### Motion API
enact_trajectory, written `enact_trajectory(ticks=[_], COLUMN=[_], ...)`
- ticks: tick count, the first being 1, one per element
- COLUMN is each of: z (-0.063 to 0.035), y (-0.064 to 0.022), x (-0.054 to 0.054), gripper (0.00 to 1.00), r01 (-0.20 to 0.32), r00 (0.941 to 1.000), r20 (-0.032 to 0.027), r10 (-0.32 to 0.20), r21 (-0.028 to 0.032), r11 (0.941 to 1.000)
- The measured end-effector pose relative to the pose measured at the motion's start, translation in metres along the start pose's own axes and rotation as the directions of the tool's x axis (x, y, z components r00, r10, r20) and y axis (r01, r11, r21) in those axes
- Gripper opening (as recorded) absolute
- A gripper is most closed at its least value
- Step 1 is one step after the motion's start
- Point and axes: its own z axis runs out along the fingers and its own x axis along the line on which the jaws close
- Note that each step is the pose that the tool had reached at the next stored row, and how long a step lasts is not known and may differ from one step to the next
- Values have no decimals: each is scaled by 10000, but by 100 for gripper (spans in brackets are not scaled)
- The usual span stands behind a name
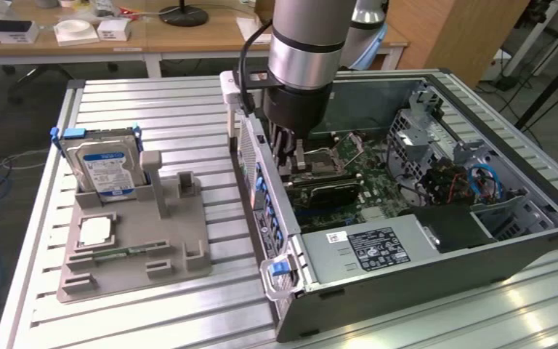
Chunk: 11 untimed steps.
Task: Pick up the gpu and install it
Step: 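Press down on the gpu until it lock into place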
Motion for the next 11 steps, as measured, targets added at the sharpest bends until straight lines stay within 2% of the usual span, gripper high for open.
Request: enact_trajectory(ticks=[11], z=[23], y=[0], x=[31], gripper=[11], r01=[-1], r00=[10000], r20=[-7], r10=[1], r21=[4], r11=[10000])
